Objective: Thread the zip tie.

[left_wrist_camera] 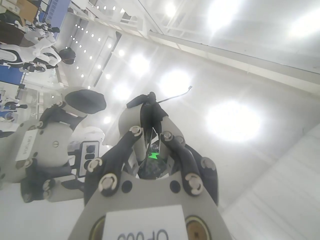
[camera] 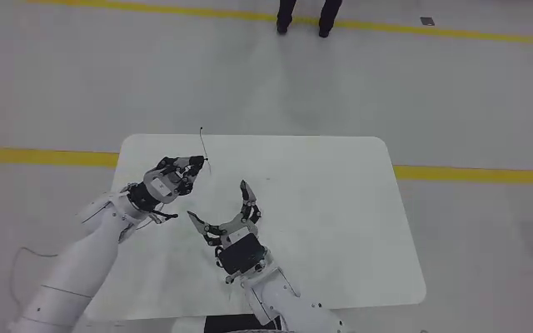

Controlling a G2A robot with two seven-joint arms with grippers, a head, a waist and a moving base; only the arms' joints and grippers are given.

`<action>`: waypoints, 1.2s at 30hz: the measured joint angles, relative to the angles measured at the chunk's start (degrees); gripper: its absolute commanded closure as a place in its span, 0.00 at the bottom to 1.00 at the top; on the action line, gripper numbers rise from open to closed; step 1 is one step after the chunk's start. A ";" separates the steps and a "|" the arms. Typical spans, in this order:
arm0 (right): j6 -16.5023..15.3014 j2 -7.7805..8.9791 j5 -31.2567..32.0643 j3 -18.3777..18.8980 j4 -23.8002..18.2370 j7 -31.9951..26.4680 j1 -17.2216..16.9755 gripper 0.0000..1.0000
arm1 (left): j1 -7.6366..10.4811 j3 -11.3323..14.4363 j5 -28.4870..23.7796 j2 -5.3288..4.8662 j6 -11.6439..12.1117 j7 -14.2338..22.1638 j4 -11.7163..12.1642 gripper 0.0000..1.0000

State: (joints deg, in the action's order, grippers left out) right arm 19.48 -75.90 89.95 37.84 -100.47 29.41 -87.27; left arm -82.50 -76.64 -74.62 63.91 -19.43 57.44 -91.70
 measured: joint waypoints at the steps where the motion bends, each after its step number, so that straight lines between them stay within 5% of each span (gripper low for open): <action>1: -0.01 0.03 0.00 0.13 0.17 -0.11 0.15 0.00 | -0.12 0.40 -0.55 0.04 -0.01 -0.53 -0.24 1.00; 10: 0.00 3.78 0.00 2.43 4.39 1.89 6.69 0.00 | -0.18 1.98 -2.05 -0.89 -0.05 -1.64 -0.42 1.00; 17: 0.00 6.38 0.00 -0.46 4.20 4.15 10.36 0.00 | -0.20 2.42 -2.90 -1.71 -0.05 -2.36 -0.43 1.00; 28: -0.10 6.97 0.00 -1.33 4.47 3.22 12.06 0.00 | -0.17 2.48 -2.88 -1.75 -0.05 -2.43 -0.43 1.00; 31: 0.02 7.19 0.00 -2.08 4.67 3.13 13.11 0.52 | -0.17 2.48 -2.88 -1.75 -0.05 -2.43 -0.43 1.00; 36: 0.00 7.42 0.00 -3.26 5.11 2.59 14.57 0.69 | -0.17 2.48 -2.88 -1.75 -0.05 -2.43 -0.43 1.00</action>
State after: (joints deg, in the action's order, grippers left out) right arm 19.48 -68.47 89.95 34.58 -95.36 32.00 -72.70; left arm -82.68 -74.16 -77.50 62.16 -19.48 55.01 -92.13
